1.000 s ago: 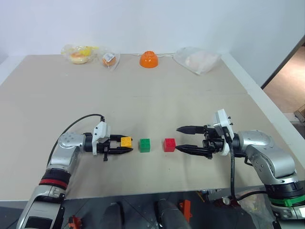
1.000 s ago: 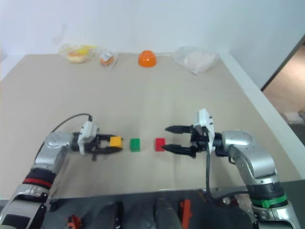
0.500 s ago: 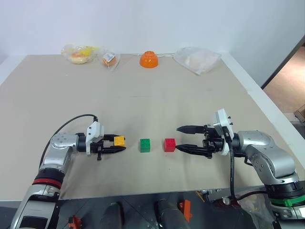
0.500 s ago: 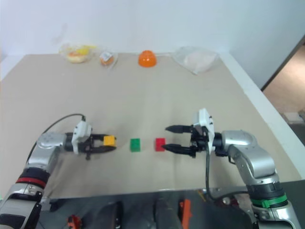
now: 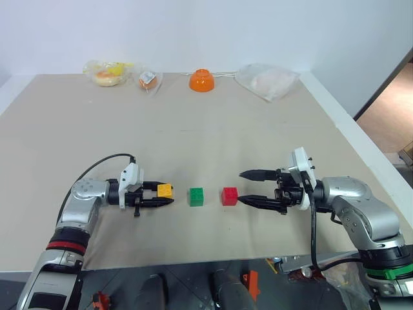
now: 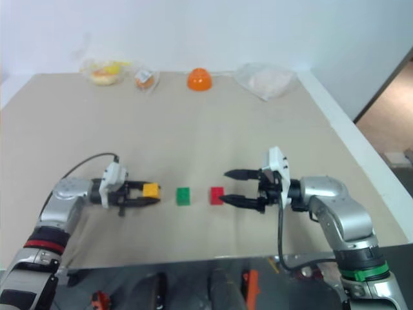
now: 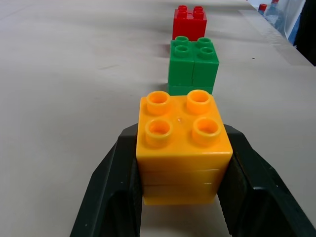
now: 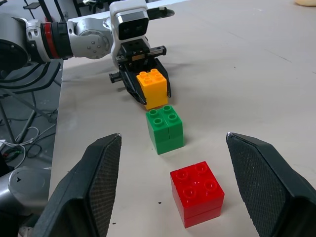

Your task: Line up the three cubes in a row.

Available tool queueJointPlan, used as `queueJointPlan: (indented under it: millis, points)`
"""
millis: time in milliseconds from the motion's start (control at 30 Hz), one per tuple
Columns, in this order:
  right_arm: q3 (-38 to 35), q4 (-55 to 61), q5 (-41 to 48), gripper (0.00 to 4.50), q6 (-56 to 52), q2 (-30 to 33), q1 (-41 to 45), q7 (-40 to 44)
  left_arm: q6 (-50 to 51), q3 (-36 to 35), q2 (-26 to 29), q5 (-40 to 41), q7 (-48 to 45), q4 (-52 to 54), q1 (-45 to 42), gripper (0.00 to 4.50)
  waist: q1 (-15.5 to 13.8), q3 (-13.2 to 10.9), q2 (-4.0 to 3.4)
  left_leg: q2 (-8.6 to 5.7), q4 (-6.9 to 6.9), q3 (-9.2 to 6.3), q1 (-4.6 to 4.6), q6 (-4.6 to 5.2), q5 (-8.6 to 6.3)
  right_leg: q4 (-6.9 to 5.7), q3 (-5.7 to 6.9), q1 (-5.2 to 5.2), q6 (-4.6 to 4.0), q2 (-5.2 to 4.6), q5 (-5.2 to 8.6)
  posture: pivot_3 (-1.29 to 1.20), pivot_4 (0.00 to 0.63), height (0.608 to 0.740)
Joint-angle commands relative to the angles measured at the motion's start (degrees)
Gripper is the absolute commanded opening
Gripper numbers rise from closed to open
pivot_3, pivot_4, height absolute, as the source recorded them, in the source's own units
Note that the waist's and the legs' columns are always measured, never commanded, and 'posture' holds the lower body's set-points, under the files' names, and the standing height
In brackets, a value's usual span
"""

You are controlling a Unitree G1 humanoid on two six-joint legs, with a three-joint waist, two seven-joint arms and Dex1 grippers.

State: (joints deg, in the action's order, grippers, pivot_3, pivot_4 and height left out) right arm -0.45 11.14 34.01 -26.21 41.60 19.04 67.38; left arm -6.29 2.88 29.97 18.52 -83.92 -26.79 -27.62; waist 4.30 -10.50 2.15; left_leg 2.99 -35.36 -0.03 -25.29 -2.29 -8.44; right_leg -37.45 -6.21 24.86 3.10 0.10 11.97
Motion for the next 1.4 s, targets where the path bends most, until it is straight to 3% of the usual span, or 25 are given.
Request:
queueJointPlan:
  millis: [33, 233, 500, 733, 1000, 1167, 1267, 1400]
  points:
    - [-1.3, 1.3, 0.2, 3.54, 0.7, 0.3, 0.7, 0.1, -1.1, -0.4, 0.5, 0.2, -0.5, 0.8, 0.5, 1.76, 0.0, 0.0, 0.00, 0.00, 0.00, 0.00, 0.00, 0.00, 0.00, 0.00, 0.00, 0.00, 0.00, 0.00, 0.00, 0.00, 0.150, 0.740]
    - [-1.0, 0.8, 0.1, 3.54, 0.9, 0.1, 1.2, 0.3, -2.6, 0.0, 0.4, -0.5, -0.8, 0.0, 1.5, 1.76, 0.0, 0.0, 0.00, 0.00, 0.00, 0.00, 0.00, 0.00, 0.00, 0.00, 0.00, 0.00, 0.00, 0.00, 0.00, 0.00, 0.150, 0.740]
    - [-1.0, 0.6, 0.0, 3.54, 0.9, 0.3, 1.3, 0.5, -9.7, -0.8, -0.4, -2.6, 2.2, -5.4, 0.4, 4.36, 0.0, 0.0, -0.03, 0.00, 0.00, 0.00, 0.05, 0.00, 0.00, 0.00, 0.00, -0.03, 0.00, 0.00, 0.00, 0.00, 0.150, 0.740]
    - [-1.2, 0.7, 0.1, 3.54, 0.8, 0.6, 1.3, 0.7, -7.7, -4.0, 1.0, 1.2, 3.5, -4.7, -0.7, 4.36, 0.1, 0.0, -0.03, 0.00, -0.01, -0.02, 0.21, 0.24, 0.15, 0.00, 0.01, -0.12, -0.15, 0.01, -0.21, 0.00, 0.150, 0.740]
    - [-1.1, -0.6, 0.4, 3.54, 0.7, 1.5, 3.3, 2.8, 9.9, -11.4, 13.5, 9.2, 2.3, 9.1, 7.6, 4.36, 0.3, 0.0, -0.03, 0.04, 0.06, 0.02, 0.13, 0.23, 0.16, -0.01, 0.04, 0.06, -0.17, -0.03, -0.23, 0.00, 0.150, 0.740]
    - [0.1, -2.9, -0.3, 3.54, 1.2, 1.3, 5.9, 4.6, 20.1, -17.3, 17.8, 14.9, 5.0, 16.2, 11.3, 4.36, 0.2, 0.0, -0.02, 0.08, 0.11, 0.03, 0.02, 0.10, 0.06, 0.00, 0.08, 0.17, -0.18, -0.03, -0.12, 0.00, 0.150, 0.740]
    - [1.0, -4.4, -0.9, 3.54, 1.6, 0.7, 7.7, 5.4, 26.0, -22.3, 18.4, 19.4, 9.4, 19.4, 11.3, 4.36, 0.2, 0.0, -0.02, 0.09, 0.10, 0.03, 0.00, 0.09, 0.05, 0.00, 0.08, 0.20, -0.18, -0.04, -0.12, 0.00, 0.150, 0.740]
    - [1.8, -6.1, -2.1, 3.54, 2.5, -0.5, 9.0, 5.5, 27.3, -28.6, 14.7, 22.0, 20.0, 21.3, 10.0, 4.36, 0.1, 0.0, -0.02, 0.11, 0.09, 0.03, 0.03, 0.09, 0.06, 0.00, 0.14, 0.17, -0.18, -0.04, -0.12, 0.00, 0.150, 0.740]
